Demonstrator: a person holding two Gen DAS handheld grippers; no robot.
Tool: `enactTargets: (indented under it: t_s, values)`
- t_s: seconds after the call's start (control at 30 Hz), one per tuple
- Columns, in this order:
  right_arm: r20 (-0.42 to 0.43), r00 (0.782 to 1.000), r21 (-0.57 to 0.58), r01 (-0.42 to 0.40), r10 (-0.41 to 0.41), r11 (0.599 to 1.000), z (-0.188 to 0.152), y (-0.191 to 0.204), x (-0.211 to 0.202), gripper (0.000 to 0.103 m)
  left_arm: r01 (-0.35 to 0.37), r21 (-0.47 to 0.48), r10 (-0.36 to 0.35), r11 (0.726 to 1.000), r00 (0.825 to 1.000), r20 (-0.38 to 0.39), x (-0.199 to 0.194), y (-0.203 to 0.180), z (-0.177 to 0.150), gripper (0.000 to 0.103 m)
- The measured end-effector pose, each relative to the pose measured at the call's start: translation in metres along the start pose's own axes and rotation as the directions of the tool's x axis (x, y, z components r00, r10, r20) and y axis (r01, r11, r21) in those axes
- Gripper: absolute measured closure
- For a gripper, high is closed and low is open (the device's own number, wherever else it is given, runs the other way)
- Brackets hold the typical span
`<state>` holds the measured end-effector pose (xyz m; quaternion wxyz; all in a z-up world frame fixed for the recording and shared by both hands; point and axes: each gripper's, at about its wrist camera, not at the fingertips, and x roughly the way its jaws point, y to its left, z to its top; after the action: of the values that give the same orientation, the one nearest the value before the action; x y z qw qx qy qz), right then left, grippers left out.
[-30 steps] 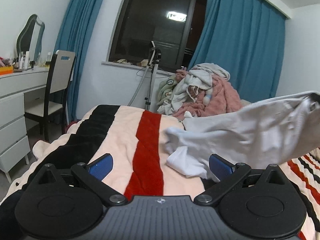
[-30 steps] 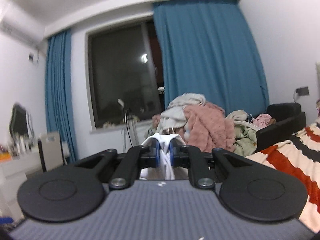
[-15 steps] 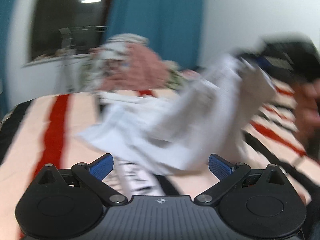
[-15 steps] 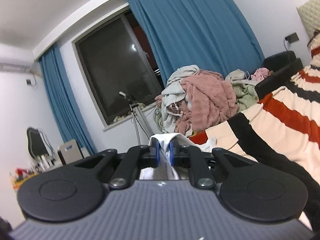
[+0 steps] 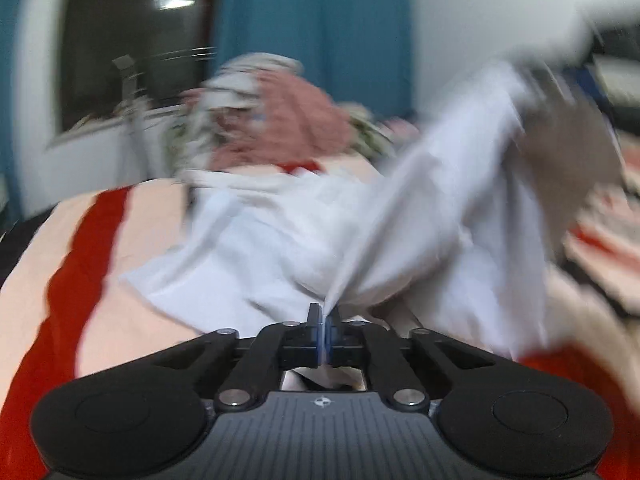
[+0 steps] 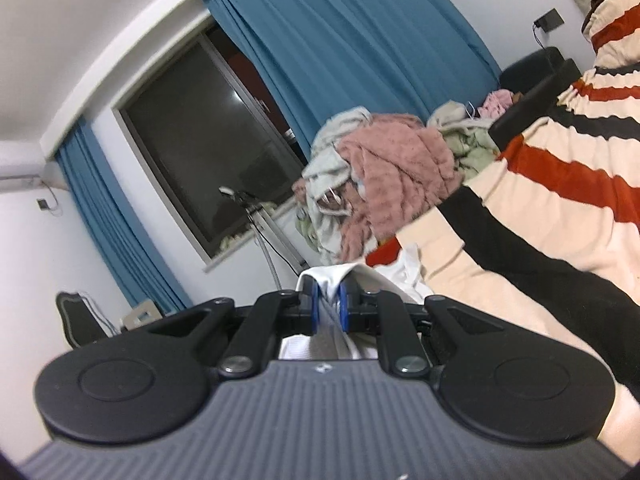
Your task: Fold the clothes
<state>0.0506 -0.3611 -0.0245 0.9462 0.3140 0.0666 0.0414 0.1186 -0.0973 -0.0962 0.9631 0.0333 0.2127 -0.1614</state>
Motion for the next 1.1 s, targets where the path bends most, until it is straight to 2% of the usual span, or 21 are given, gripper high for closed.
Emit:
enactTargets:
  t_s: [0.1,0.17,0.3,0.37,0.47,0.57,0.63,0.7,0.8,0.9,0.97,1.0,1.03,1.1]
  values:
    - [-0.031,0.999,-0.031,0.011,-0.012,0.999,-0.003,0.002,0.006,0.089,-0.026,-0.112,0.037,0.993,0.994,0.103,-0.022,0.032,0.024,0.102]
    - [-0.063,0.998,-0.053,-0.008,0.005,0.999,-0.007,0.006,0.008,0.089,-0.029,-0.163,0.06,0.986,0.981,0.186,-0.044,0.046,0.036,0.102]
    - [-0.148,0.985,-0.097,-0.104,0.089,0.99,-0.017,0.022,0.009,0.089,-0.034,-0.216,0.101,0.976,0.945,0.31,-0.099,0.065,0.051,0.102]
    - [-0.196,0.971,-0.134,-0.165,0.137,0.977,-0.02,0.033,0.008,0.089,-0.04,-0.219,0.118,0.975,0.926,0.358,-0.131,0.07,0.053,0.102]
    - [-0.255,0.943,-0.149,-0.256,0.213,0.955,-0.023,0.05,-0.002,0.088,-0.038,-0.228,0.129,0.973,0.908,0.399,-0.186,0.073,0.052,0.102]
    - [-0.335,0.902,-0.14,-0.334,0.273,0.932,-0.025,0.065,-0.015,0.088,-0.039,-0.246,0.138,0.968,0.907,0.397,-0.231,0.079,0.043,0.102]
    - [-0.393,0.873,-0.133,-0.365,0.289,0.921,-0.03,0.071,-0.021,0.087,-0.046,-0.25,0.14,0.967,0.917,0.372,-0.25,0.083,0.039,0.102]
    - [-0.461,0.843,-0.107,-0.363,0.277,0.926,-0.038,0.069,-0.018,0.087,-0.063,-0.242,0.141,0.968,0.937,0.319,-0.257,0.086,0.037,0.102]
    - [-0.56,0.8,-0.08,-0.31,0.215,0.947,-0.053,0.064,0.001,0.085,-0.092,-0.236,0.144,0.967,0.966,0.212,-0.246,0.095,0.035,0.102]
    - [-0.64,0.755,-0.055,-0.226,0.14,0.973,-0.073,0.052,0.023,0.084,-0.107,-0.252,0.131,0.962,0.988,0.08,-0.204,0.113,0.04,0.102]
    - [-0.67,0.739,-0.071,-0.15,0.064,0.986,-0.084,0.042,0.035,0.076,-0.108,-0.286,0.108,0.952,0.994,-0.019,-0.164,0.129,0.043,0.102]
    - [-0.68,0.733,-0.07,-0.107,0.031,0.992,-0.087,0.037,0.04,0.068,-0.117,-0.296,0.104,0.948,0.993,-0.06,-0.146,0.136,0.043,0.102]
    - [-0.684,0.729,-0.046,-0.079,0.026,0.996,-0.09,0.031,0.043,0.063,-0.124,-0.308,0.098,0.943,0.99,-0.098,-0.127,0.144,0.042,0.102]
    - [-0.682,0.728,0.056,-0.043,0.069,0.998,-0.091,0.017,0.049,0.053,-0.131,-0.336,0.079,0.933,0.983,-0.163,-0.082,0.168,0.036,0.101]
